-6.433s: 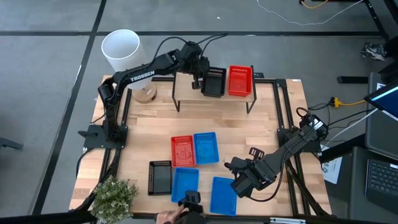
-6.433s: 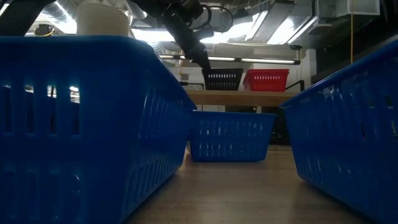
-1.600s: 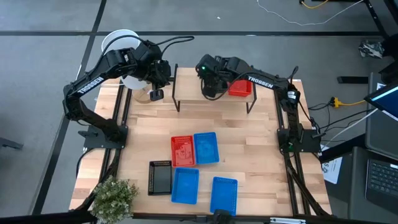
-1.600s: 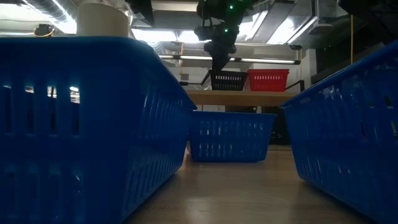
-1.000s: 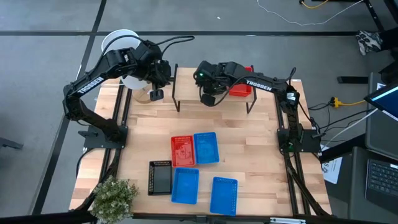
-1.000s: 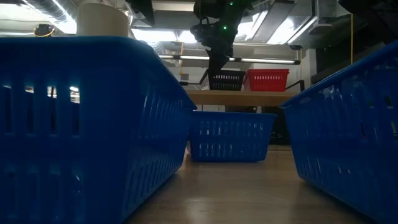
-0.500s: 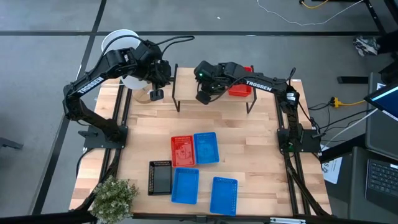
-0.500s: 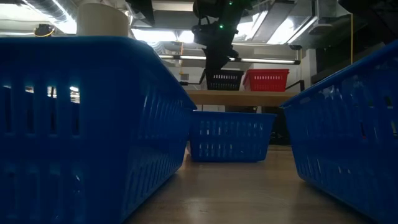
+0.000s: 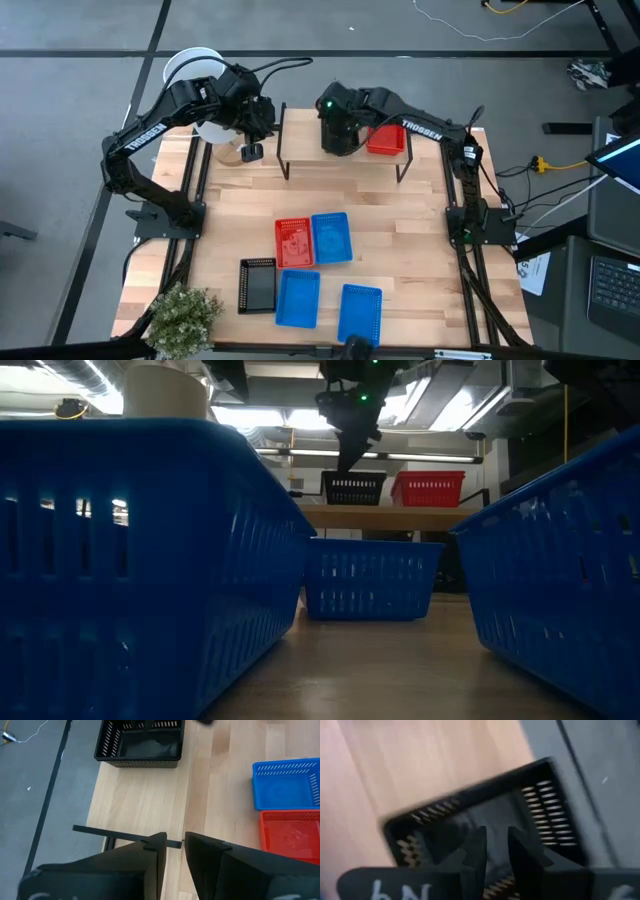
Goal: Stack baskets on shelf by color
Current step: Stack the top black bin on top of the other black bin on the shelf
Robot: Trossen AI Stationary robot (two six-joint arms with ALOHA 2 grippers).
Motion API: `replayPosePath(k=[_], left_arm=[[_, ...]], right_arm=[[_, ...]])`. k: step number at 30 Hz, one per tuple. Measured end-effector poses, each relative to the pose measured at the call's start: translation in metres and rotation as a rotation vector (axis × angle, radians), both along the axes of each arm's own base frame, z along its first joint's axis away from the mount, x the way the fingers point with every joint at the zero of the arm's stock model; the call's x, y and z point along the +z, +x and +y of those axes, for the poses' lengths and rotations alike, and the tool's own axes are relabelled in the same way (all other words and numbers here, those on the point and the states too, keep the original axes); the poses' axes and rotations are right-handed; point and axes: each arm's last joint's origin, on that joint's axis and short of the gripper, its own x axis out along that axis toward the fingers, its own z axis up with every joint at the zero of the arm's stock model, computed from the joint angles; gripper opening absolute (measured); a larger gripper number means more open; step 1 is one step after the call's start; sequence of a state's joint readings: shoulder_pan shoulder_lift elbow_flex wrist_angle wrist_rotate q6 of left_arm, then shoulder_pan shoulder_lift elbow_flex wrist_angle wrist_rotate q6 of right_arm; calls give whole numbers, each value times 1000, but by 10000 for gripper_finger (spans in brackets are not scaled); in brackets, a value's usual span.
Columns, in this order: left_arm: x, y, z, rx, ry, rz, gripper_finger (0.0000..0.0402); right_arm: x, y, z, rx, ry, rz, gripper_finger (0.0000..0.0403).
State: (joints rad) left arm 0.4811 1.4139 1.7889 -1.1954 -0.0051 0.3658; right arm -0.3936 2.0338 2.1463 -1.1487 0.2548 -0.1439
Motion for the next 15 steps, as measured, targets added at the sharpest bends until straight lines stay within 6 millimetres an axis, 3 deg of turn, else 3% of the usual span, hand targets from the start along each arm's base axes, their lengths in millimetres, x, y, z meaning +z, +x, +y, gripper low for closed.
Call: replayPosePath(k=[3,9,15], left_arm=[[0,0,0,0,0,0,63],[0,0,0,-1,1,0,63],[0,0,0,-1,2,-2,63]], right_arm=[[7,-12,-18,95,6,34,79],[-6,-43,-63,116,101,94,79],[-11,-48,-72,145,103,110,79]])
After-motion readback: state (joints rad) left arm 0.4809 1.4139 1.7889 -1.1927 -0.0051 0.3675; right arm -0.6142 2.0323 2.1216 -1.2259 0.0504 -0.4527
